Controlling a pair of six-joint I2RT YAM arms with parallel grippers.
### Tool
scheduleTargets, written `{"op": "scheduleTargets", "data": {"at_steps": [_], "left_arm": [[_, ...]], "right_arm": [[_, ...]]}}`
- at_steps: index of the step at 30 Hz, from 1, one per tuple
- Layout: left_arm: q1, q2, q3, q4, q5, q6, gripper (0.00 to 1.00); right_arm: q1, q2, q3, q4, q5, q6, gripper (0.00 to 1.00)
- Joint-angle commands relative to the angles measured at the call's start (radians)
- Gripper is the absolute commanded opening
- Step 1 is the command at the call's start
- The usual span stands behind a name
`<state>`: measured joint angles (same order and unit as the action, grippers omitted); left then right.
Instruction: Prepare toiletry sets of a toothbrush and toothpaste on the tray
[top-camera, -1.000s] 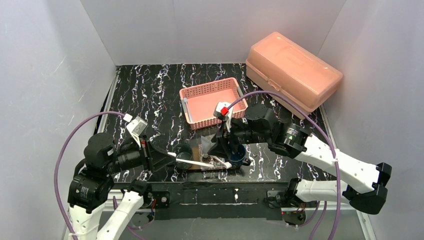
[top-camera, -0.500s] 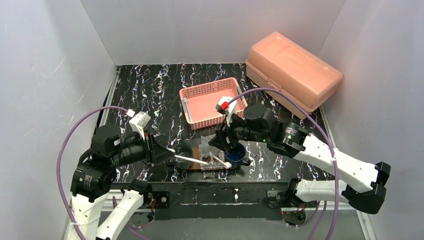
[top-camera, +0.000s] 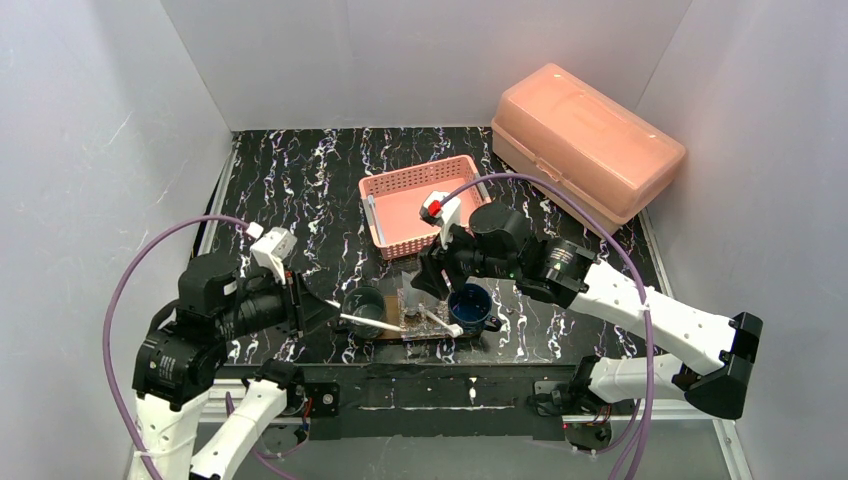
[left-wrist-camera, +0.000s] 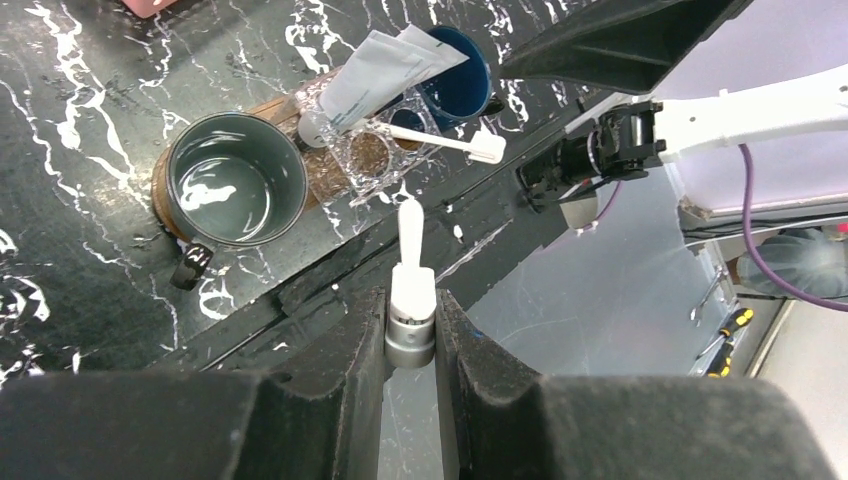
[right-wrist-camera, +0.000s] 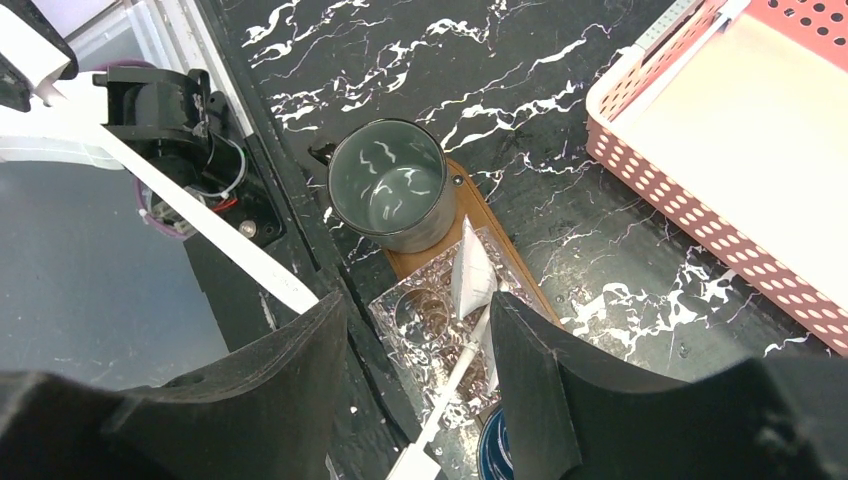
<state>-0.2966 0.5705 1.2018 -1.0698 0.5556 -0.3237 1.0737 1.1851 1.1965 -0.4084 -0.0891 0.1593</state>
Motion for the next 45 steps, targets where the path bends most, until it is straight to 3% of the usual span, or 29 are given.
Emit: {"op": "scheduleTargets", "data": {"at_steps": [1,12,24,29,37,42,45], "left_arm": [[-0.048,0.058,0.059,-0.066,-0.049,0.066,0.0],[-0.397,0.16,0.102,-0.128,-0.436,0.128,0.0],[-0.478,0.197,0.17,-0.028,-0.448,0.032,0.0],[-0.567,0.221,0.198,-0.026,-0.539,-0.003,0.0],[-0.843,0.266,0.211,-0.023,-0.771,-0.084,0.0],[-1.094,0.322,0.244,-0.037,-1.028,-0.146,0.0],[-1.159,0.366,0.266,-0.038,-1.089,-0.163,0.0]], "right_arm": [[-0.004,0.002,0.05,0.057,-0.011,0.011,0.63],[-0.006,0.006,0.052,0.051,-0.009,0.01,0.63],[-0.01,-0.001,0.064,0.02,-0.001,-0.009,0.63],[-0.011,-0.001,0.072,0.012,0.0,-0.01,0.63],[-0.014,-0.014,0.077,-0.002,0.02,-0.014,0.63],[-0.017,-0.031,0.08,-0.015,0.037,-0.016,0.63],[-0.017,-0.046,0.076,-0.024,0.056,-0.021,0.63]]}}
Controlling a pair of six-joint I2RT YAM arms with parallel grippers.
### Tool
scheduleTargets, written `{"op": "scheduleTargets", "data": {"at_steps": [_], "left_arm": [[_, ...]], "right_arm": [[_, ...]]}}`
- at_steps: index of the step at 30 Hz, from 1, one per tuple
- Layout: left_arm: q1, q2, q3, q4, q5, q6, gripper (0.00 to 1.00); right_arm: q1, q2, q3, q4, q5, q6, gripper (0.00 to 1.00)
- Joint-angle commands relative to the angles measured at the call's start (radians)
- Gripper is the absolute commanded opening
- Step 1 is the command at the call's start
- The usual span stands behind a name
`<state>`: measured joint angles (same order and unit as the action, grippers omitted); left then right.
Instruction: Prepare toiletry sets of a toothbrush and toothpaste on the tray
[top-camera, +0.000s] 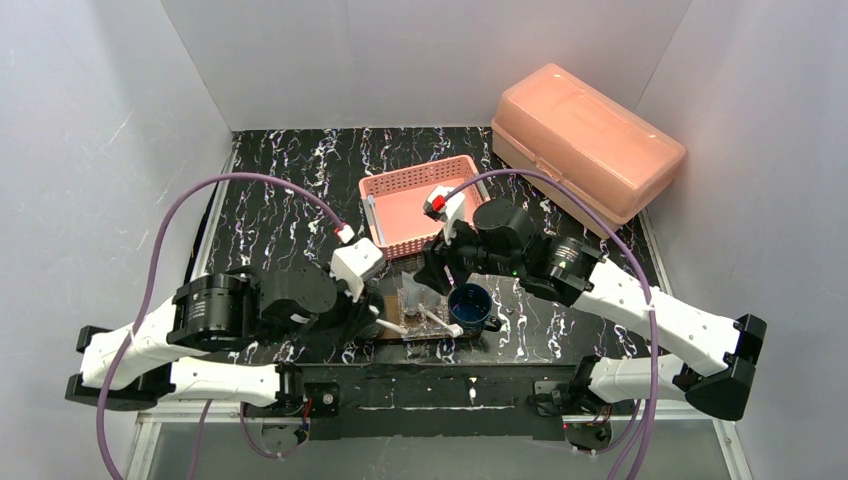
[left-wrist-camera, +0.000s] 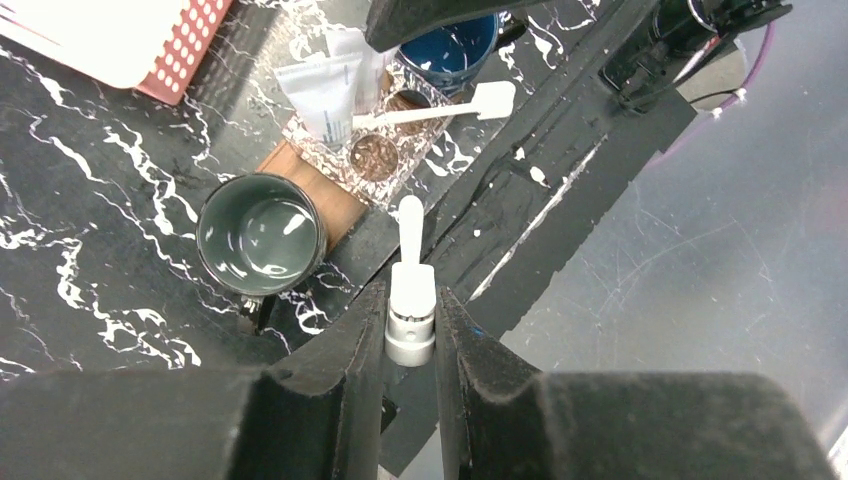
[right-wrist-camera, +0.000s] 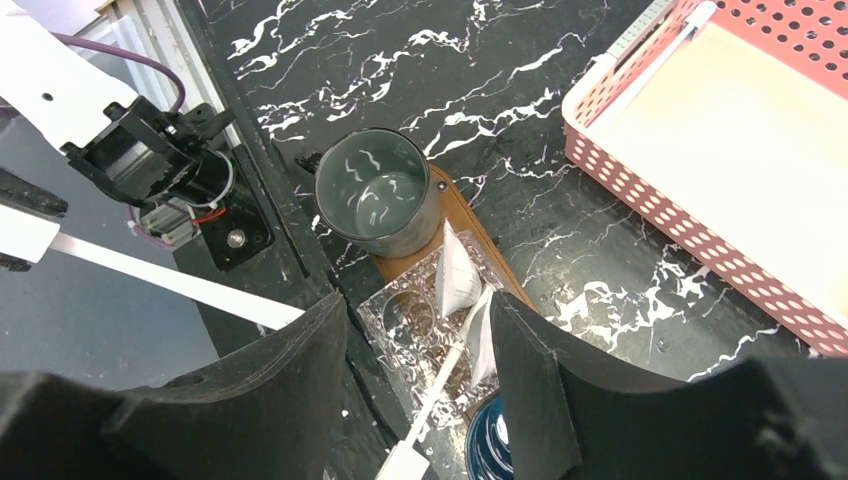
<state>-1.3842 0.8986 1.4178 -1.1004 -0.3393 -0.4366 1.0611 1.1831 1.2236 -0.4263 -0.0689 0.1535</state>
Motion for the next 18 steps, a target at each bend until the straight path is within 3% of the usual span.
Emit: {"op": "scheduleTargets", "data": {"at_steps": [1,8,18], "left_arm": [[-0.088,0.053,0.052,-0.007,-0.222,-0.056,0.0],[-0.15,0.055,-0.004,0.059,-0.327,-0.086,0.0],[-0.151,0.069,-0.086,0.127,-0.334,-0.084,0.0]], "right_arm": [[-0.004,-0.049,0.048,-0.011,0.046,-0.017,0.63],[-0.006,-0.095,0.027,-0.016,0.113,-0.016,0.63],[-0.006,-0.106,-0.004,-0.008,0.117,-0.015,0.63]]}}
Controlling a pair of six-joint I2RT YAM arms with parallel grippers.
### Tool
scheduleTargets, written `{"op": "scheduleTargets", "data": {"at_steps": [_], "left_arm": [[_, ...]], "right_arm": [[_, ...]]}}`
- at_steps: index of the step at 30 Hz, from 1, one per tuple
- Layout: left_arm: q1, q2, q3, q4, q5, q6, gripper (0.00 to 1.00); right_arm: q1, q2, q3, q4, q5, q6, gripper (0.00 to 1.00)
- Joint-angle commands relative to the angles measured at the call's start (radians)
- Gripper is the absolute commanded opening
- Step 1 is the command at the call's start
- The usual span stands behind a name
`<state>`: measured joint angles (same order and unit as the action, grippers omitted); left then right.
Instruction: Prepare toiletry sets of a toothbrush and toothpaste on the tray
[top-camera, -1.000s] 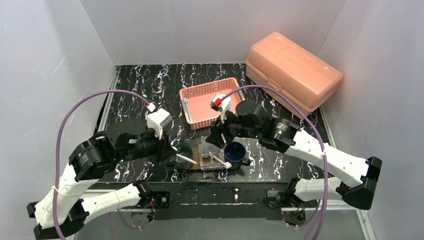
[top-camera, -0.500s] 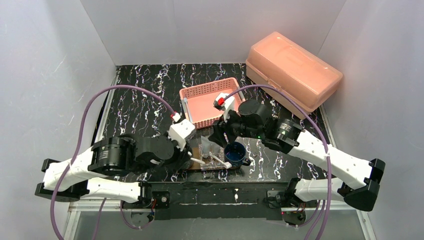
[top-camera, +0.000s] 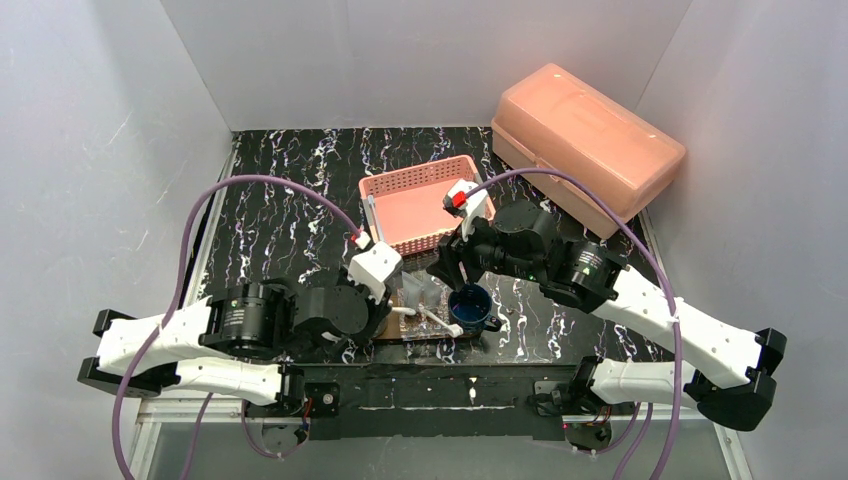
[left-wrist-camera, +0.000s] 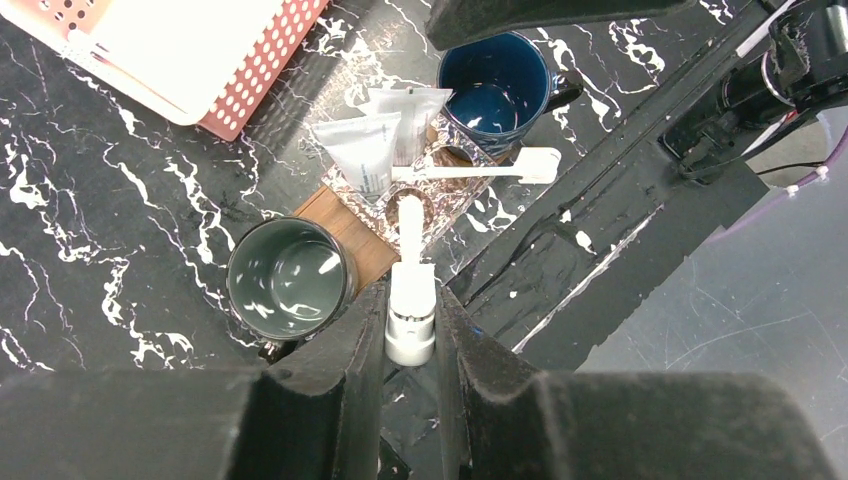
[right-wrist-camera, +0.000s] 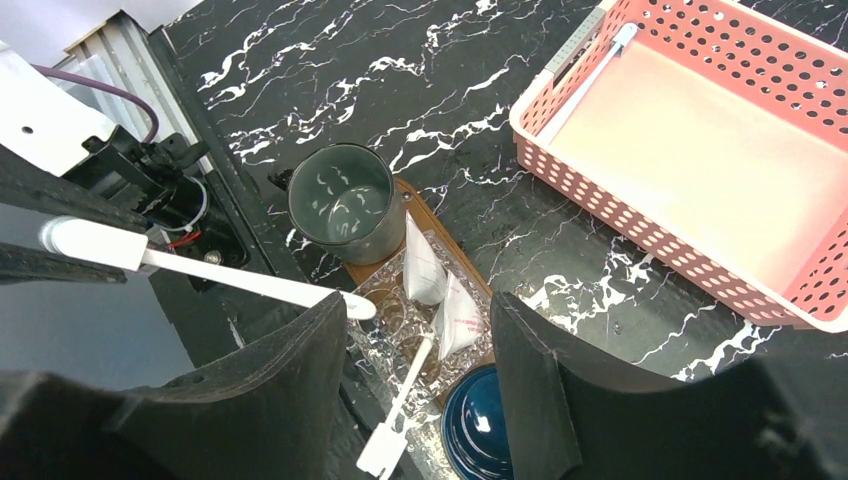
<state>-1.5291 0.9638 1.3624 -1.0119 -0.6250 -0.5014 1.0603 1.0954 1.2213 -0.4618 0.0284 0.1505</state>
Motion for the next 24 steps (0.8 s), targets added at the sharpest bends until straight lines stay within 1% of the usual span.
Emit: {"op": "scheduleTargets", "data": {"at_steps": [1,6,13,24], "left_arm": [[-0.006,0.0,-0.042,0.049,-0.044,-0.021,0.0],[-0.005,-0.012,-0.082,0.082,-0.037,-0.029,0.0],[-0.002,0.002,-0.106,0.084,-0.045,-0.043,0.0],[0.058,0.009,-0.182,0.132,-0.007,-0.052,0.0]], "right_arm": [[-0.005,-0.02,-0.004,0.029,0.019,-0.012,0.63],[-0.005,-0.022,-0.018,0.032,0.021,-0.014,0.63],[-0.005,-0.022,-0.03,0.04,0.019,-0.013,0.63],[-0.005,-0.026,-0.053,0.044,0.024,-0.012,0.63]]}}
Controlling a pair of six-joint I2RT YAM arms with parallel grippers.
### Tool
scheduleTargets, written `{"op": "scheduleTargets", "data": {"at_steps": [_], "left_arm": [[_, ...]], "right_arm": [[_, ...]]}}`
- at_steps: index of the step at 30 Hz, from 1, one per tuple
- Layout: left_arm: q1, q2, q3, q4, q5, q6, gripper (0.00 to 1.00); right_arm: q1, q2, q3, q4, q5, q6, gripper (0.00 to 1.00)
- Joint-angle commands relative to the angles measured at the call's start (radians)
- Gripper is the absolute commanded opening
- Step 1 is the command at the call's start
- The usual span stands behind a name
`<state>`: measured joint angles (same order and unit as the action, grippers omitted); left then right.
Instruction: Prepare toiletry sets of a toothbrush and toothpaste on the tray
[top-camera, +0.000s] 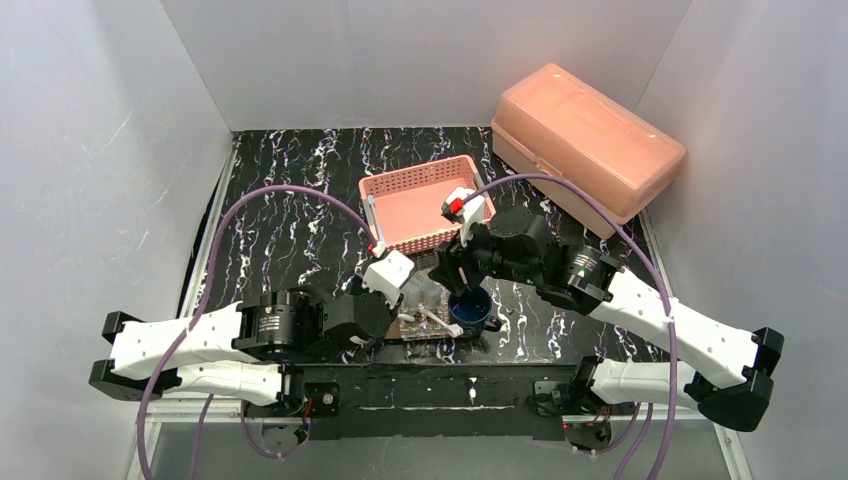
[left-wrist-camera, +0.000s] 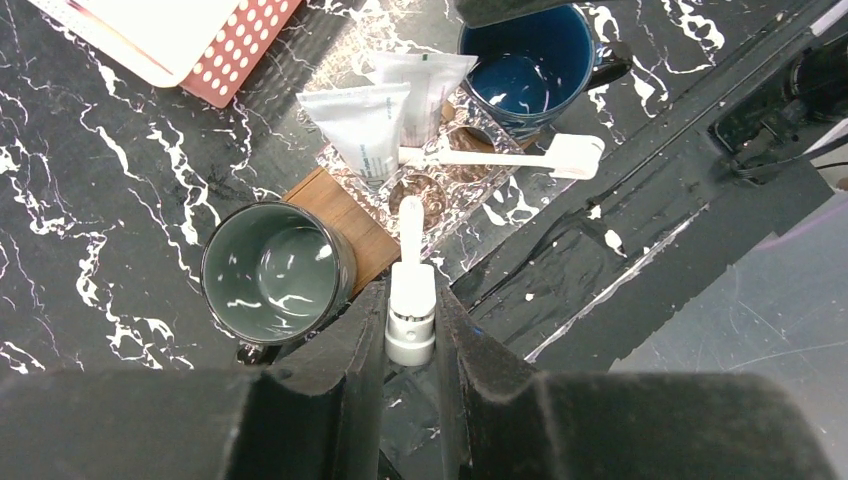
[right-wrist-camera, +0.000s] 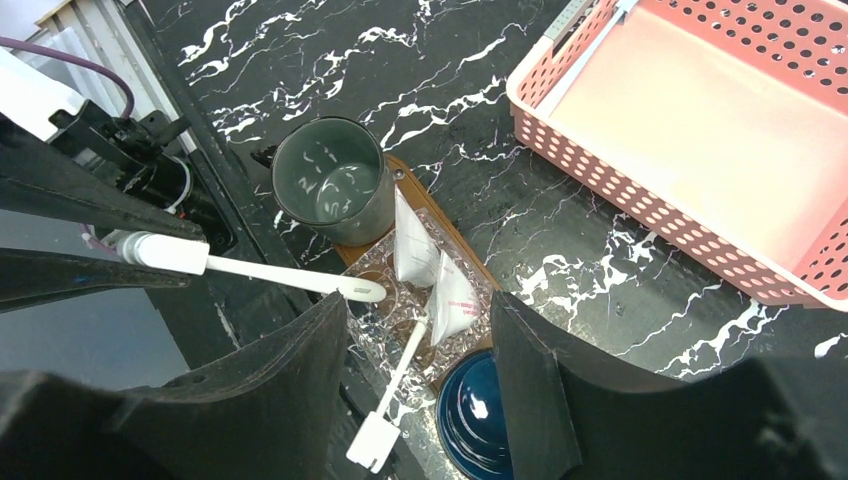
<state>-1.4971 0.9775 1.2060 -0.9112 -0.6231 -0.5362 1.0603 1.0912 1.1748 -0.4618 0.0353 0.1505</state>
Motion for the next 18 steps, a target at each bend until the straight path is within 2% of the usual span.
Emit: {"op": "scheduleTargets", "data": {"at_steps": [1,12,18], "left_arm": [[0.034,-0.003,-0.034,0.037,-0.002,-0.018,0.0],[0.153,-0.027,-0.156,0.178,0.128,0.008,0.0],[0.171,-0.029,-0.19,0.227,0.137,0.02,0.0]], "right_arm": [[-0.005,-0.024,-0.008,0.046,0.017,-0.011,0.63],[-0.005,-0.036,-0.049,0.06,0.028,0.001,0.64],[-0.005,-0.05,-0.067,0.066,0.028,-0.003,0.64]]}}
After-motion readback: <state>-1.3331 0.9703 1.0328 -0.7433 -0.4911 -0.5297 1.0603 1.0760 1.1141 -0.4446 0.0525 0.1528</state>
